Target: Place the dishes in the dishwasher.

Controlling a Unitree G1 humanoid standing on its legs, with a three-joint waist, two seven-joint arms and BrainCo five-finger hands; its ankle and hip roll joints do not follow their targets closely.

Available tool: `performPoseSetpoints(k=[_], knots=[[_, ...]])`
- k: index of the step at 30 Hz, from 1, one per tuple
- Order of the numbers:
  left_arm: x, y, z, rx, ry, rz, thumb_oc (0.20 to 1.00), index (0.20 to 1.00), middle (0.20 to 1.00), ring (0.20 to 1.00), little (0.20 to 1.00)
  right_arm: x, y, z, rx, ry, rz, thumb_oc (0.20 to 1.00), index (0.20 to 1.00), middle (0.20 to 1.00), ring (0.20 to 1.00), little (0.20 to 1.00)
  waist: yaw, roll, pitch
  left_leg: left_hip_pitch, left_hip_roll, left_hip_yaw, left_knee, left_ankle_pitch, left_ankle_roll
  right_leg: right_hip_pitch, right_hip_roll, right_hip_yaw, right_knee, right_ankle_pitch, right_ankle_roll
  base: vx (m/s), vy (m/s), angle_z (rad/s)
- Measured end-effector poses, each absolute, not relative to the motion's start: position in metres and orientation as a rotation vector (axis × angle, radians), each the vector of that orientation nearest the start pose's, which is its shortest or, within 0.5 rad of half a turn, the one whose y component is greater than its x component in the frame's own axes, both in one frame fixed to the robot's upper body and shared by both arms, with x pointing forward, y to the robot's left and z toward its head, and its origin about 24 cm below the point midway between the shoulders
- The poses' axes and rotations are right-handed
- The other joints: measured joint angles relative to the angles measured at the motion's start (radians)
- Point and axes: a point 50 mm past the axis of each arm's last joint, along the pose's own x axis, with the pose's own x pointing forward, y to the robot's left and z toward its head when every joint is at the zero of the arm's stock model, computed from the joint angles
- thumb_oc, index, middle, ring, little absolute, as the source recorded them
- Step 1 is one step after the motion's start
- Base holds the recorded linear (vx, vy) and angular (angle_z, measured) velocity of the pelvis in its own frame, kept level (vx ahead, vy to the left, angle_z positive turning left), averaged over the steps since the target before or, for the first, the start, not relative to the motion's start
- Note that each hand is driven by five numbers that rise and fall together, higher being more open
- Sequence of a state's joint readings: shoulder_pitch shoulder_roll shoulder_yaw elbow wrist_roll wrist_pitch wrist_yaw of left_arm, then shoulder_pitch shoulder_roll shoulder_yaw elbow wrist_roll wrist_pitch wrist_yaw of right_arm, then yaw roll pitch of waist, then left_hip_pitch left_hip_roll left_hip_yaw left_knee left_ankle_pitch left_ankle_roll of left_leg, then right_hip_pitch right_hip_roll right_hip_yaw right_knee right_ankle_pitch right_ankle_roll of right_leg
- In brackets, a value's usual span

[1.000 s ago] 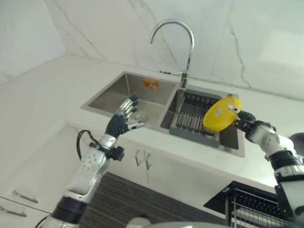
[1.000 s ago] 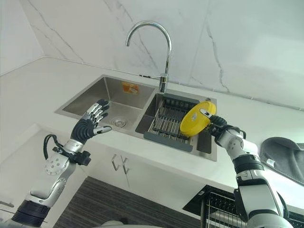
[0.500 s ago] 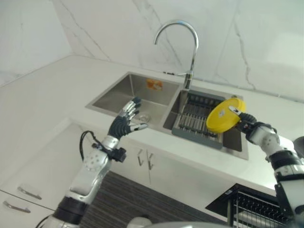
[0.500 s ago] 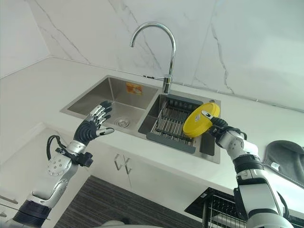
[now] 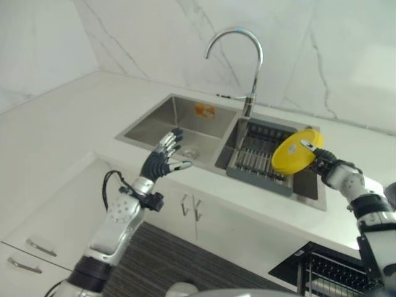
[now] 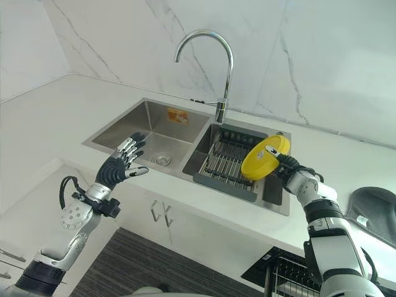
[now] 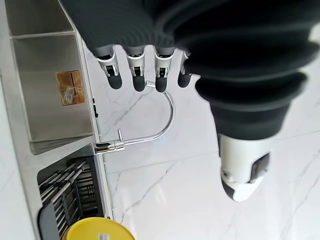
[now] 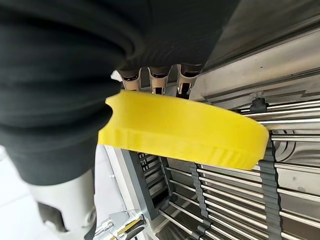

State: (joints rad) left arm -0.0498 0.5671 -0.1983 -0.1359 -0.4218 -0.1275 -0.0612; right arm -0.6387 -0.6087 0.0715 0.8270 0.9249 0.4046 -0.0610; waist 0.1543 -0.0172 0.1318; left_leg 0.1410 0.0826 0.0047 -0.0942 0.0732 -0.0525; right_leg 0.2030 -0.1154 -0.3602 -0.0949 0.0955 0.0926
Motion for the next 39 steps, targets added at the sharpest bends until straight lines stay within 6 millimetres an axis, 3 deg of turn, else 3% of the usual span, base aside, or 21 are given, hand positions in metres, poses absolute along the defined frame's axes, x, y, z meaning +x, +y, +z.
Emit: performPoseSetpoints(k=[1, 2, 3, 14, 17, 25, 28, 31, 33, 36, 39], knots=[[0.255, 0.185, 0.100, 0.127, -0.194, -0.318, 1.000, 1.000, 1.000, 1.000, 1.000, 0.343, -0.287, 0.062, 0.387, 0.486, -0.245, 1.000, 1.000, 1.000, 1.000, 1.000, 0.001, 0.000, 0.000, 0.000, 0.000, 0.000, 0.000, 0.000, -0.001, 0.001, 0.000, -0.002, 0.000, 0.000, 0.000, 0.03, -0.004, 0.07], [0.255, 0.186, 0.099, 0.128, -0.188, -0.317, 1.000, 1.000, 1.000, 1.000, 1.000, 0.344, -0.289, 0.063, 0.391, 0.492, -0.258, 0.416, 0.416, 0.416, 0.416, 0.416, 0.005, 0.001, 0.000, -0.001, 0.000, -0.001, 0.000, 0.001, -0.002, 0.001, 0.000, -0.005, 0.000, -0.001, 0.000, 0.02, 0.001, 0.05], [0.255, 0.186, 0.099, 0.128, -0.187, -0.316, 1.000, 1.000, 1.000, 1.000, 1.000, 0.344, -0.289, 0.063, 0.392, 0.492, -0.260, 0.200, 0.200, 0.200, 0.200, 0.200, 0.007, 0.001, -0.001, -0.001, 0.000, -0.001, 0.000, 0.001, -0.002, 0.002, 0.000, -0.005, 0.000, -0.001, 0.000, 0.02, 0.002, 0.03], [0.256, 0.190, 0.091, 0.108, -0.134, -0.288, 1.000, 1.000, 1.000, 1.000, 1.000, 0.347, -0.296, 0.061, 0.283, 0.560, -0.331, 0.200, 0.200, 0.200, 0.200, 0.200, 0.051, 0.010, -0.005, -0.008, -0.003, -0.024, 0.000, 0.009, -0.003, 0.005, 0.000, -0.022, 0.000, -0.006, 0.000, -0.01, 0.015, 0.04], [0.254, 0.183, 0.086, 0.105, -0.113, -0.317, 1.000, 1.000, 1.000, 1.000, 1.000, 0.349, -0.296, 0.062, 0.266, 0.546, -0.341, 0.200, 0.200, 0.200, 0.200, 0.200, 0.051, 0.010, -0.006, -0.015, -0.004, -0.028, 0.000, 0.015, -0.002, 0.005, -0.001, -0.036, 0.001, -0.007, -0.001, -0.05, 0.044, 0.12], [0.256, 0.189, 0.080, 0.111, -0.090, -0.271, 1.000, 1.000, 1.000, 1.000, 1.000, 0.354, -0.289, 0.065, 0.312, 0.486, -0.347, 0.200, 0.200, 0.200, 0.200, 0.200, 0.048, 0.013, -0.006, -0.016, -0.003, -0.029, 0.000, 0.018, -0.006, 0.004, 0.000, -0.037, 0.003, -0.007, -0.002, -0.07, 0.018, 0.00], [0.255, 0.189, 0.080, 0.111, -0.091, -0.271, 1.000, 1.000, 1.000, 1.000, 1.000, 0.358, -0.285, 0.075, 0.361, 0.420, -0.321, 0.200, 0.200, 0.200, 0.200, 0.200, 0.045, 0.014, -0.005, -0.017, 0.000, -0.030, 0.000, 0.018, -0.006, 0.004, 0.001, -0.037, 0.002, -0.008, -0.002, -0.06, -0.052, -0.01], [0.252, 0.190, 0.078, 0.107, -0.087, -0.280, 1.000, 1.000, 1.000, 1.000, 1.000, 0.365, -0.267, 0.106, 0.424, 0.239, -0.184, 0.200, 0.200, 0.200, 0.200, 0.200, 0.037, 0.016, -0.005, -0.018, 0.004, -0.029, 0.000, 0.019, -0.006, 0.002, 0.005, -0.036, 0.005, -0.010, -0.003, -0.07, -0.148, 0.00], [0.248, 0.193, 0.073, 0.106, -0.069, -0.288, 1.000, 1.000, 1.000, 1.000, 1.000, 0.362, -0.265, 0.117, 0.528, 0.151, -0.120, 0.200, 0.200, 0.200, 0.200, 0.200, 0.033, 0.017, -0.005, -0.018, 0.004, -0.028, 0.000, 0.019, -0.007, 0.002, 0.007, -0.035, 0.005, -0.011, -0.005, -0.05, -0.132, 0.00], [0.246, 0.192, 0.072, 0.104, -0.065, -0.301, 1.000, 1.000, 1.000, 1.000, 1.000, 0.360, -0.269, 0.123, 0.623, 0.084, -0.117, 0.200, 0.200, 0.200, 0.200, 0.200, 0.022, 0.017, -0.005, -0.019, 0.006, -0.026, 0.000, 0.018, -0.007, 0.001, 0.009, -0.034, 0.005, -0.012, -0.005, -0.04, -0.152, -0.01], [0.241, 0.194, 0.069, 0.098, -0.063, -0.300, 1.000, 1.000, 1.000, 1.000, 1.000, 0.341, -0.267, 0.126, 0.630, -0.021, -0.087, 0.200, 0.200, 0.200, 0.200, 0.200, -0.003, 0.017, -0.005, -0.020, 0.014, -0.018, 0.000, 0.007, -0.002, -0.005, 0.012, -0.022, 0.005, -0.013, -0.006, -0.01, -0.136, -0.14]])
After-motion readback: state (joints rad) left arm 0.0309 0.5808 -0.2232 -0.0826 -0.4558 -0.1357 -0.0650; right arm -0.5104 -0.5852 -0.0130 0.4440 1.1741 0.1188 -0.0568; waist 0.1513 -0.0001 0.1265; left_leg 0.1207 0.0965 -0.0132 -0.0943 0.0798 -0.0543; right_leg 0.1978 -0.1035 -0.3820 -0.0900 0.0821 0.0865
